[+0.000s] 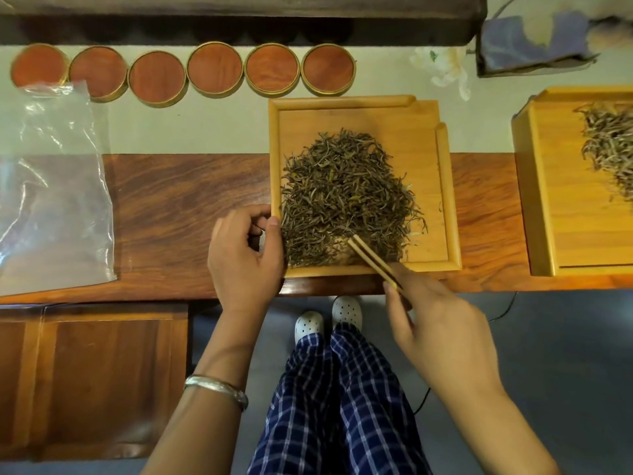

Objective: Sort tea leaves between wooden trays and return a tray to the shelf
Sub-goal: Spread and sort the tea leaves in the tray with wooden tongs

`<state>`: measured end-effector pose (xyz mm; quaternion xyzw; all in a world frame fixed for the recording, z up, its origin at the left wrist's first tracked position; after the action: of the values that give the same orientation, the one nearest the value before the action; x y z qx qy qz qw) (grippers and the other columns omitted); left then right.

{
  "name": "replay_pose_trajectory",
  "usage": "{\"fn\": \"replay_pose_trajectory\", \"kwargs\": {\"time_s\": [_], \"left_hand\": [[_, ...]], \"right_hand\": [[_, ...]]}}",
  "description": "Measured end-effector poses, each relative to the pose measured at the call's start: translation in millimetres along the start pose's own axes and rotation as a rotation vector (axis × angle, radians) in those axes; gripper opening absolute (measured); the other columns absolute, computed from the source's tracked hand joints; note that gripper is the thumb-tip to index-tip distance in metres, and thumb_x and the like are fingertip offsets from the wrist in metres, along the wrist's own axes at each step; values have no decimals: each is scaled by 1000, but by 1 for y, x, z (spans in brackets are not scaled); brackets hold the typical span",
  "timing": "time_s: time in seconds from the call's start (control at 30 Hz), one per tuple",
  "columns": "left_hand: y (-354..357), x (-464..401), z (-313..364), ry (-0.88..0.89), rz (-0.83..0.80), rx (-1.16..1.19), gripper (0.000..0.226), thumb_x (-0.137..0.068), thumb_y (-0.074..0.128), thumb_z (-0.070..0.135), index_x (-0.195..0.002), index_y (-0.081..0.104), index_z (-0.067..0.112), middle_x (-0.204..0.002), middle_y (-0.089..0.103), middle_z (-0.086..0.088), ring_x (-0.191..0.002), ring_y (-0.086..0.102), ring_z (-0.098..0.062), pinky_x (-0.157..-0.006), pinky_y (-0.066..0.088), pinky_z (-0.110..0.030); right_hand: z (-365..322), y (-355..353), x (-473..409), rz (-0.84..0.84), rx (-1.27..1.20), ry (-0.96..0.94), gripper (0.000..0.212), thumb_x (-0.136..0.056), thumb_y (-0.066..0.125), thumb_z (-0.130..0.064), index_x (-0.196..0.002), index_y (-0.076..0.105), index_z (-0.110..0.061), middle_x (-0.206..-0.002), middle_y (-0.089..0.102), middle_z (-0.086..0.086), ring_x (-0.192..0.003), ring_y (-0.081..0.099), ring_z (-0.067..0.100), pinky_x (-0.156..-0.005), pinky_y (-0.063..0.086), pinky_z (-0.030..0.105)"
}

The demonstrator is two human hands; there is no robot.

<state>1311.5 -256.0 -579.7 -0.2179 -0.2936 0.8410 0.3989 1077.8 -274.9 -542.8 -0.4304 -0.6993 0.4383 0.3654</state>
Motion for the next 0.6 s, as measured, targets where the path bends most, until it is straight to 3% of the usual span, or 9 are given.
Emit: {"fn": "replay_pose_trajectory", "kwargs": {"time_s": [0.27,0.6], "left_hand": [[1,0,-2,15,-1,-14,17,-89,55,24,-93,66,11,-79,58,3,-77,48,-14,-69,31,-22],[1,0,-3,-1,7,-17,16,-89,56,24,-90,65,11,-78,58,1,-78,47,-13,-68,28,-20]], "right_hand": [[30,-17,6,74,-2,39,29,-94,53,-28,-116,65,-14,-84,71,4,-54,64,27,-38,48,32],[30,-31,-1,132,-57,79,30,-94,50,-28,-116,66,-13,-76,67,2,-52,59,20,-44,35,22]]}}
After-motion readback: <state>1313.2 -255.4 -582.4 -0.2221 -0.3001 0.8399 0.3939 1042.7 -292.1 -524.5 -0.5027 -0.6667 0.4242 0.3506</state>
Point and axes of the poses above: each hand's wrist, its own x-axis away from the middle knuckle, its own y-axis out of the palm, z = x × y, the point moved 10 cm from there along -x, towards the middle knuckle
